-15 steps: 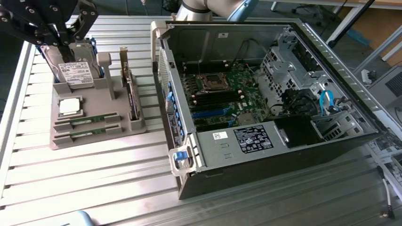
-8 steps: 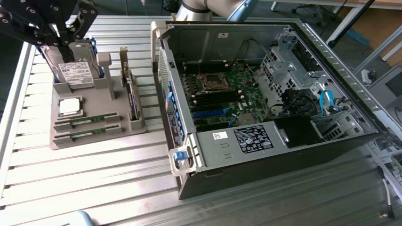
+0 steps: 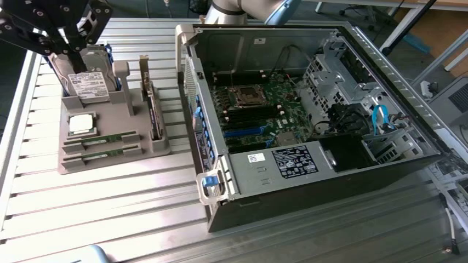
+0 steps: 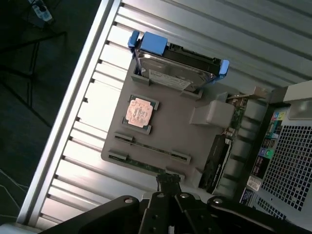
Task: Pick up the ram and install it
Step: 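Pick up the ram and move it above insertion slot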
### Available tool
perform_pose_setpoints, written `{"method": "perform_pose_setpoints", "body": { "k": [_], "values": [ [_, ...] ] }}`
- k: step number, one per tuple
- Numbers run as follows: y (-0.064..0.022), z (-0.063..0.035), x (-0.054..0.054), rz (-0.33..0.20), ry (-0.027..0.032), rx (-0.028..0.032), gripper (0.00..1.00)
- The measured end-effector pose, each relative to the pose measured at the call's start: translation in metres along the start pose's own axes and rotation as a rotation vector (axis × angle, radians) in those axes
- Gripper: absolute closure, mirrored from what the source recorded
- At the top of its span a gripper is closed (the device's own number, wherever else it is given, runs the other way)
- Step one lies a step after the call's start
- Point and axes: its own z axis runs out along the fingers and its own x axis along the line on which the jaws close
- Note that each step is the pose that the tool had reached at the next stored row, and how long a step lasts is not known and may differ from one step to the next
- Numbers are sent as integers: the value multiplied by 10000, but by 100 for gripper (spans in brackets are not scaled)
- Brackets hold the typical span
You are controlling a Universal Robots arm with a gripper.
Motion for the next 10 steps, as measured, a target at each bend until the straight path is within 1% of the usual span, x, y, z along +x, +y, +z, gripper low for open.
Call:
{"method": "perform_pose_setpoints", "body": {
  "k": [3,6,10],
  "values": [
    [0,0,0,-414,20,-3,89],
    [0,0,0,-1118,56,-6,89],
    [0,0,-1,-1821,86,-17,89]
  ]
}}
